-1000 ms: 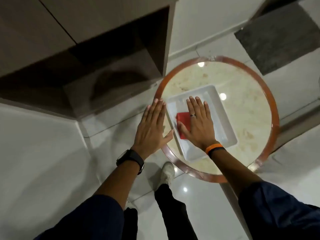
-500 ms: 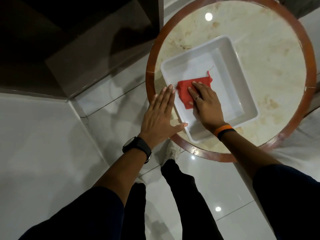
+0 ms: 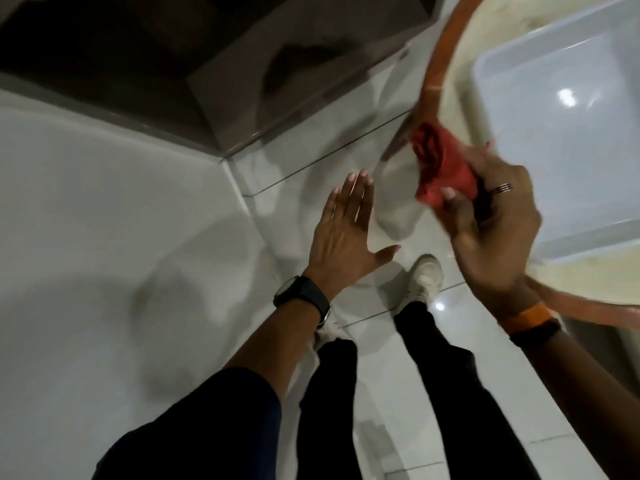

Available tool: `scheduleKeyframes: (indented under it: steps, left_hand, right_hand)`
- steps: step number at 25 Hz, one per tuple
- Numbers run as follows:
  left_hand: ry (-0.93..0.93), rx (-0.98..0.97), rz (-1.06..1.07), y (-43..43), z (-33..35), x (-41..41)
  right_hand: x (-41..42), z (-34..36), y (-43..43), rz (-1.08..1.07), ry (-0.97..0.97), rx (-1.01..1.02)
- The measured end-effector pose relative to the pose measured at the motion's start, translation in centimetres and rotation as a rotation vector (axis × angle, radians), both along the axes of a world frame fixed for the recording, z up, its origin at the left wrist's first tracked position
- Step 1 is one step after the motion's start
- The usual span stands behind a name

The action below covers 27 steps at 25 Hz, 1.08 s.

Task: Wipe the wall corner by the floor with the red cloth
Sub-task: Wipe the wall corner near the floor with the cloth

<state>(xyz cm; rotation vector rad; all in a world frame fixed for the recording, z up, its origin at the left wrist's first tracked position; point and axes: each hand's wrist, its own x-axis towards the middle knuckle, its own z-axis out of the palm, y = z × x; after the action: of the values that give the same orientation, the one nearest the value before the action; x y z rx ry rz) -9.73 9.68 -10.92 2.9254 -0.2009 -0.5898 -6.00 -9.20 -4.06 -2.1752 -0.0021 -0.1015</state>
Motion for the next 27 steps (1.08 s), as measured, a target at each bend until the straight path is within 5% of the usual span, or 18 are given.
scheduleKeyframes:
  steps: [6,10,14,22,27]
  left_hand:
    - [0.43,0.309,-0.053,14.9,-11.1,-11.0]
    - [0.647,0.645,-0.157,23.0,-18.2,-12.2]
    - [0.731,0.842,-0.239,28.1,-24.9,-9.0]
    - [0.809,0.989,-0.264,31.7,-30.9,-4.8]
    - [0.811,0.97,-0.255,31.7,-30.9,-4.2]
  right_hand:
    - [-9.2,-22.5,15.3,0.214,0.694,0.149]
    - [-13.1,-35.2,23.8,0.261,0.947,0.147]
    - [-13.4,-43.4,32.1,0.196,1.051,0.295]
    - [-7.8,-51.5,45.4,0.397,1.121,0.319]
    - [-8.2,-53.8,45.3,0.435,1.043,0.271]
